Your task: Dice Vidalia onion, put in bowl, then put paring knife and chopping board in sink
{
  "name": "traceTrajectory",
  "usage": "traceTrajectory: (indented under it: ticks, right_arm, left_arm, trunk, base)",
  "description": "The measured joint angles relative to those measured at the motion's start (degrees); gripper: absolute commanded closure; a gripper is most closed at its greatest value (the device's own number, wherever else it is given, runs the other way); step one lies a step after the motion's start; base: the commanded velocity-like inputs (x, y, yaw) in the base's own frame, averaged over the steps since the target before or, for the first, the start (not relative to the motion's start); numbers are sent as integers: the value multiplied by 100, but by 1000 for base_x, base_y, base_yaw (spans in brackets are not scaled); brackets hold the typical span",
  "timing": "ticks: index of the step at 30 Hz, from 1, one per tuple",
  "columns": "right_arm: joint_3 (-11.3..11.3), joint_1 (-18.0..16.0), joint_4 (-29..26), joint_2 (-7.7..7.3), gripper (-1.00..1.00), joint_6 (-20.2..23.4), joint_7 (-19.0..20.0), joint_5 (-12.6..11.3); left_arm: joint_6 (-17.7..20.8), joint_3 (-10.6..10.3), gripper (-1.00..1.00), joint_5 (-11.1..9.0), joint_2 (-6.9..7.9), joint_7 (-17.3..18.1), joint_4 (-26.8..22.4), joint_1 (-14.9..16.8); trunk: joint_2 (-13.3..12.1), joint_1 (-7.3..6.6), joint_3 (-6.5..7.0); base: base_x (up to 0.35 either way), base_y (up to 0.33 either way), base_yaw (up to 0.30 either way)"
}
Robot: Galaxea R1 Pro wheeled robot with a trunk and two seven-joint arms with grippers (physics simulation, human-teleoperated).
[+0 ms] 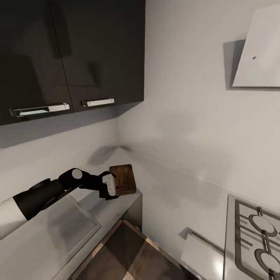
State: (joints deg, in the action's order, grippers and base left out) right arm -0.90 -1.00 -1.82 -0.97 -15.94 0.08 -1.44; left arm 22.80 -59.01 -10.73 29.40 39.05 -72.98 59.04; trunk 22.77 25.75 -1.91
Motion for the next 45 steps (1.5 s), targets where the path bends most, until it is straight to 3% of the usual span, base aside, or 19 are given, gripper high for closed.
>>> traceTrajectory:
  ticks: [6, 7, 9, 13, 17, 19, 22, 27, 28, 29, 30, 31, 32, 34, 35, 38, 40, 42, 45]
  right_arm:
    - [0, 0, 1, 0, -100, -2, 0, 7]
    - [0, 0, 1, 0, -100, -2, 0, 8]
    - [0, 0, 1, 0, -100, -2, 0, 8]
    - [7, 0, 1, 0, -100, -2, 0, 8]
    - [5, 0, 1, 0, -100, -2, 0, 3]
    - [4, 0, 0, 0, -100, -2, 0, 0]
    - [5, 0, 1, 0, -100, -2, 0, 0]
    - [8, 0, 1, 0, -100, -2, 0, 0]
    - [5, 0, 0, 0, -100, -2, 0, 0]
    - [2, 0, -4, 0, -100, -2, 0, -4]
    - [0, 0, -6, 0, -100, -2, 0, -6]
    - [-3, 0, -3, 0, -100, -2, -4, -12]
    - [-2, 0, 0, 0, -100, -2, -6, -10]
    - [-1, 0, 1, 0, -100, -2, -8, -14]
    - [0, 0, -4, 0, -100, -2, -8, -10]
    - [0, 0, -7, 0, -100, -2, -8, -2]
    - [0, 0, -7, 0, -100, -2, -8, -1]
    - [0, 0, -7, 0, -100, -2, -8, 0]
    - [0, 0, -4, 0, -100, -200, -8, -6]
  left_arm:
    - [-13, 54, -100, -12, 68, 13, -123, 0]
    - [-22, 224, -100, -150, 166, 29, -144, 2]
    - [-58, 339, -100, -760, 482, 48, -153, 1]
    - [-70, 352, -100, -911, 752, 52, -156, -1]
    - [-65, 360, -100, -925, 700, 52, -209, -1]
    - [-56, 360, -100, -928, 517, 43, -234, -1]
    - [-53, 360, -100, -924, 407, 34, -233, 0]
    - [-38, 360, -100, -917, 338, 23, -240, 0]
    - [-25, 380, -100, -920, 297, 23, -241, 0]
    - [-15, 607, -100, -942, 287, 38, -244, 2]
    - [-9, 965, -100, -1126, 284, 46, -220, 3]
    - [-9, 1151, -100, -1520, 288, 78, -169, 2]
    - [-22, 1197, -100, -1771, 312, 108, -137, 1]
    - [-23, 908, -100, -1912, 309, 119, -197, -1]
    - [-23, 746, -100, -1873, 303, 121, -378, 0]
    - [-26, 410, -100, -1517, 296, 122, -525, 0]
    - [-25, 55, -100, -1260, 216, 111, -530, -1]
    - [-26, -72, -100, -1091, 142, 106, -522, 0]
    - [-34, -92, -100, -1059, 97, 97, -505, 0]
  trunk:
    - [1, 0, -56]
    - [1, 0, -65]
    - [1, 0, -84]
    - [0, 0, -121]
    - [0, 0, -158]
    - [0, 0, -177]
    - [0, 0, -205]
    - [0, 0, -252]
    - [1, 0, -261]
    - [1, 0, -270]
    - [1, 0, -279]
    - [1, 0, -289]
    - [1, 0, -298]
    - [1, 0, -317]
    - [1, 0, -326]
    - [1, 0, -354]
    - [0, 1, -373]
    - [1, 0, -391]
    - [1, 0, -419]
  base:
    - [0, 0, 0]
    - [0, 0, 0]
    - [0, 0, 0]
    - [0, 0, 0]
    - [0, 0, 0]
    - [0, 0, 0]
    - [0, 0, 0]
    - [0, 0, 0]
    - [0, 0, 0]
    - [0, 0, 0]
    - [0, 0, 0]
    - [0, 0, 0]
    - [0, 0, 0]
    - [40, 0, 0]
    - [20, 0, 0]
    - [5, 0, 0]
    - [1, 0, 0]
    - [0, 0, 0]
    - [0, 0, 0]
